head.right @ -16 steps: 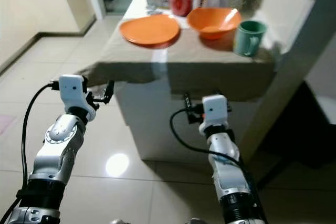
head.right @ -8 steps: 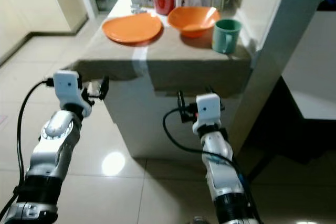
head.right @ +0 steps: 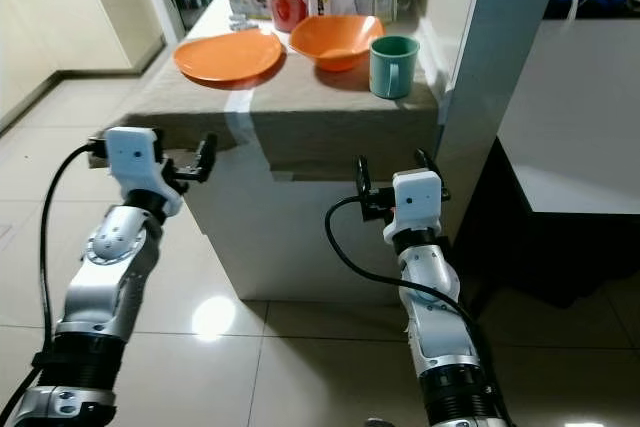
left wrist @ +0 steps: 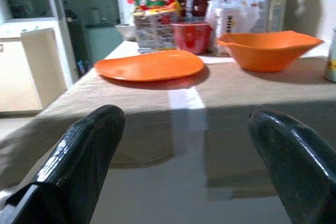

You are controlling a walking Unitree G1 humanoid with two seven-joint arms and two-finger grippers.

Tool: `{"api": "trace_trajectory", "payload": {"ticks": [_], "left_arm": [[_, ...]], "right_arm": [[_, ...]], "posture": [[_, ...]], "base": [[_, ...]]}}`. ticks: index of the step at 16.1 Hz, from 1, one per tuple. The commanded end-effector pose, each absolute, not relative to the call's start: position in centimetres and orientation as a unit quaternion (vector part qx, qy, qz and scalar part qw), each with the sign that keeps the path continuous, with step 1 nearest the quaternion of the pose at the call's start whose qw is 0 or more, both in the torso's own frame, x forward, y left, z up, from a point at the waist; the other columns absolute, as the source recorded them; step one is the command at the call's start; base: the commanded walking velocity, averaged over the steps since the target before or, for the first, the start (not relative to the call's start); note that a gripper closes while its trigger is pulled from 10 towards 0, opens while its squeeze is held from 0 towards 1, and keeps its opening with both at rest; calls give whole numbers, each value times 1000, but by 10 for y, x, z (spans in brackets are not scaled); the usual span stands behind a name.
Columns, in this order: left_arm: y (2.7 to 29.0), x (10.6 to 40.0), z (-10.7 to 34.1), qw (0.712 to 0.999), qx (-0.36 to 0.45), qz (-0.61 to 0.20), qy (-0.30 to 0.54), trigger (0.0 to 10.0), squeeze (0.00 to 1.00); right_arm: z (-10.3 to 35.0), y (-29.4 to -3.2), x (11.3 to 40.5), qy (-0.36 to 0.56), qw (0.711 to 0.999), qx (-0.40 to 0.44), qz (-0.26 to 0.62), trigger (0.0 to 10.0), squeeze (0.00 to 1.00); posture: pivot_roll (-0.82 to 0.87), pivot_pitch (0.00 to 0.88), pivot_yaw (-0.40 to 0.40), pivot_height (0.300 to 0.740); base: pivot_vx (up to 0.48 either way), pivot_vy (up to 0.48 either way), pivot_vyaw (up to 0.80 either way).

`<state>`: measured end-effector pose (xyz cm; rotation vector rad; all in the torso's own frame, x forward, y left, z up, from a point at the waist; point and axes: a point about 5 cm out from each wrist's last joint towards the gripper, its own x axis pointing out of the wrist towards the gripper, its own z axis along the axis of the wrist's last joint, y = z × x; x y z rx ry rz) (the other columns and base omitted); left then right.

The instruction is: Setting the table

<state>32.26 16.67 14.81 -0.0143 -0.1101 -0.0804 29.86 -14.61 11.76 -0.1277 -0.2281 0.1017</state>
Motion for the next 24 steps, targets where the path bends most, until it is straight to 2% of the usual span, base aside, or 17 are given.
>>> {"api": "trace_trajectory", "payload": {"ticks": [1,3,8,17,24], "left_arm": [[178,321,147,998,-10,-24,-52,10000,0],[181,321,144,999,-6,-20,-43,10000,0],[172,321,145,998,3,-34,-49,10000,0],[164,325,148,998,6,-49,-49,10000,0],[152,326,151,994,35,-77,-63,10000,0]], "right_arm": [[117,-146,301,-107,992,-57,45,10000,0],[116,-144,301,-103,992,-58,50,10000,0],[117,-132,300,-109,989,-62,75,10000,0],[116,-129,301,-106,989,-63,81,10000,0],[114,-128,300,-104,989,-62,81,10000,0]], "posture": [[-146,0,97,731],[-146,0,97,731],[-140,0,91,731],[-142,0,98,731],[-144,0,103,731]], "base": [[0,0,0],[0,0,0],[399,266,0],[414,214,0],[409,0,0]]}}
